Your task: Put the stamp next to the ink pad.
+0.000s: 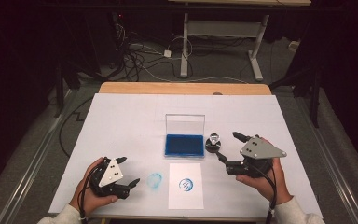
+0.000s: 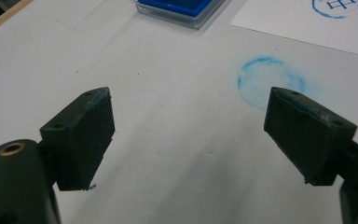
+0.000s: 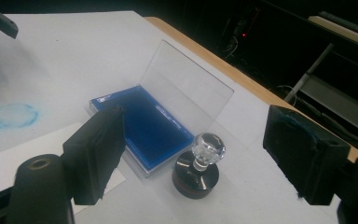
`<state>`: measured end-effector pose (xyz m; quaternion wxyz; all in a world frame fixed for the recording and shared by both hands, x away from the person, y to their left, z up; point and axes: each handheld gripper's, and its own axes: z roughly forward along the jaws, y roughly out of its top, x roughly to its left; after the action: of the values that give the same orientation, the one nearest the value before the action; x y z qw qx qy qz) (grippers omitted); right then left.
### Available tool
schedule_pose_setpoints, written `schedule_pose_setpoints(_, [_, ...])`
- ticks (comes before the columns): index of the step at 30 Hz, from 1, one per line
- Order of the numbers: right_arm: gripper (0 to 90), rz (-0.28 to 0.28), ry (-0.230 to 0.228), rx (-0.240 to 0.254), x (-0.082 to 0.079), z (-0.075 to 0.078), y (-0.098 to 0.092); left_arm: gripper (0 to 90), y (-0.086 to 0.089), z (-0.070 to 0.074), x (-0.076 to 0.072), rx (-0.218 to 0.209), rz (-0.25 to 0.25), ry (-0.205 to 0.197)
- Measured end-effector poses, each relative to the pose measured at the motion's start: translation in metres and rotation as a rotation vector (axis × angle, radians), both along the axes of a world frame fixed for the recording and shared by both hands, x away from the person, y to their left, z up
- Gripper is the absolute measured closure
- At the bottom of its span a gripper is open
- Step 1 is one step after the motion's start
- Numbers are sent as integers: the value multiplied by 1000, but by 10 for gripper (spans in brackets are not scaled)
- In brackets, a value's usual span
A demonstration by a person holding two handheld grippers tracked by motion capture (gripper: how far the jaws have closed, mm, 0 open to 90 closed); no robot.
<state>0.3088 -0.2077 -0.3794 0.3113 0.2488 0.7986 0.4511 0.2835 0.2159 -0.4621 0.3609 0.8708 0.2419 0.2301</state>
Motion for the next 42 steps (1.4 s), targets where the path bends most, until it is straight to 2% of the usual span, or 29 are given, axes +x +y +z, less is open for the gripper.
schedule_pose_setpoints(7, [210,-8,-12,-20,-7,-6,-6,157,0,0,0,1,-2,0])
schedule_pose_setpoints(19, [202,-33,-45,2,-18,-18,-24,157,-1,0,0,8,-5,-8])
schedule_pose_setpoints(21, [203,-43,-58,8,-20,-20,-27,157,-1,0,0,6,-3,1])
schedule_pose_setpoints(36, [208,-77,-38,-3,-28,-42,-51,157,-2,0,1,9,-3,-8])
schedule_pose_setpoints(42, [208,-98,-31,-14,-32,-51,-60,157,-2,0,1,2,-3,0])
